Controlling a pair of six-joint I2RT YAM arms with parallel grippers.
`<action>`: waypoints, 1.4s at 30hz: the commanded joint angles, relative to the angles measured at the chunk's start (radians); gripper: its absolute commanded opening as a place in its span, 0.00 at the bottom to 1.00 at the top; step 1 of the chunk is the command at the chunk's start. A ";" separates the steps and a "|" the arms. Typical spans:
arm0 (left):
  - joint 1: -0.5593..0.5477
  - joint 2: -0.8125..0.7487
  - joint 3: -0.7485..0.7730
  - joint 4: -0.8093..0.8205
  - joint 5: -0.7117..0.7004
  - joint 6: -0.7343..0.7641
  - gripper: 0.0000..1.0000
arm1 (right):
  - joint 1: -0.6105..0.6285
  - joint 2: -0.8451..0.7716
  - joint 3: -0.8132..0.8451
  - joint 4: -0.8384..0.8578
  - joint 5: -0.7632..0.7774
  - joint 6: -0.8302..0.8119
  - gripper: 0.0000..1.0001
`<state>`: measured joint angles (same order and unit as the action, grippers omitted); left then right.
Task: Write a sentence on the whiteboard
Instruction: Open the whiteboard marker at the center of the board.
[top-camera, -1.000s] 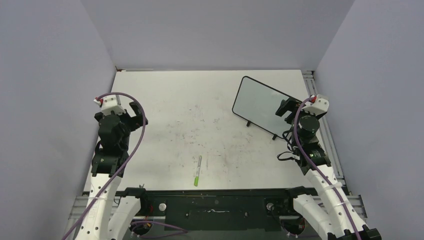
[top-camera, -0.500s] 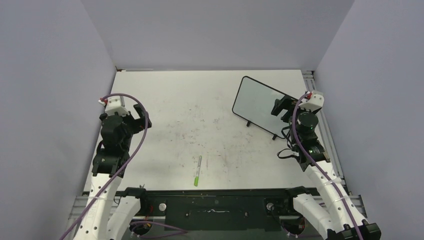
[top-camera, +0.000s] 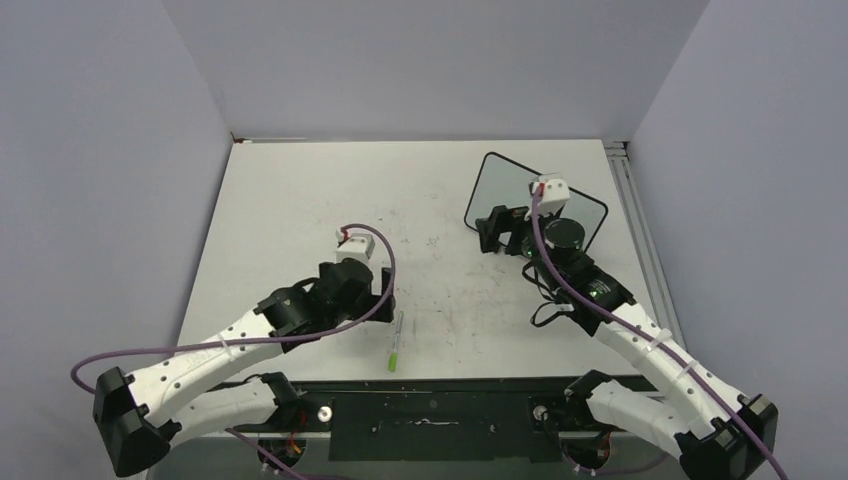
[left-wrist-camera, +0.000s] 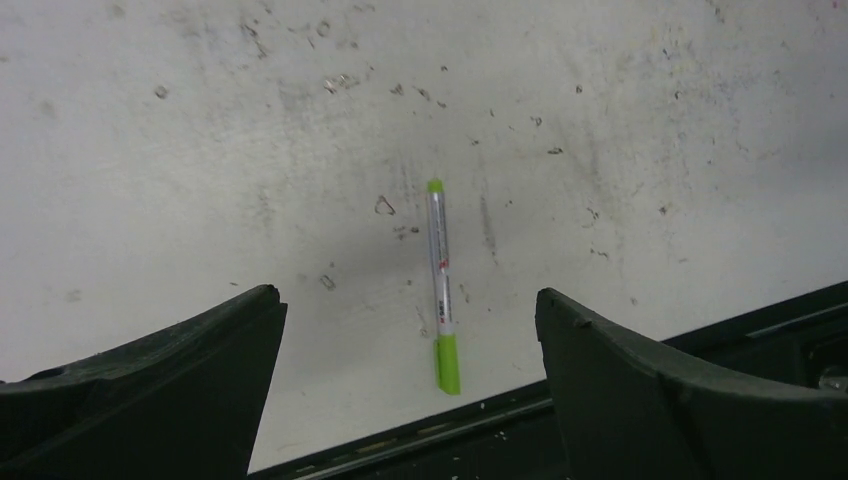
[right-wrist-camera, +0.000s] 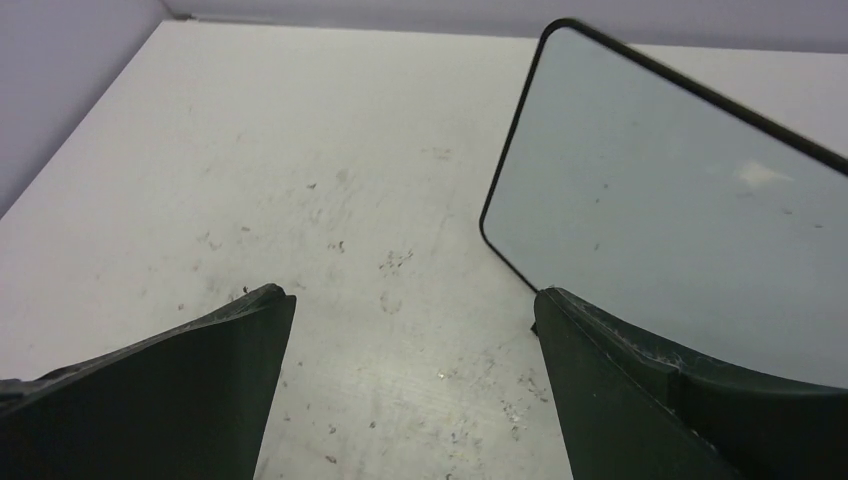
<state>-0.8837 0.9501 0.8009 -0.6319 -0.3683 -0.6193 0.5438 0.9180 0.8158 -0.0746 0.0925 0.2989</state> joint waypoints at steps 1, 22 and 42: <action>-0.118 0.070 -0.011 -0.052 0.002 -0.228 0.93 | 0.093 0.044 -0.002 0.022 0.103 0.009 0.95; -0.238 0.318 -0.113 0.039 0.127 -0.324 0.59 | 0.103 0.169 -0.024 -0.024 0.226 0.152 0.95; -0.238 0.445 -0.120 0.024 0.098 -0.286 0.28 | -0.004 0.280 -0.145 0.033 0.159 0.325 0.98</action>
<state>-1.1175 1.3563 0.6704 -0.5915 -0.2386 -0.9154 0.5381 1.2083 0.6804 -0.1032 0.2806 0.6048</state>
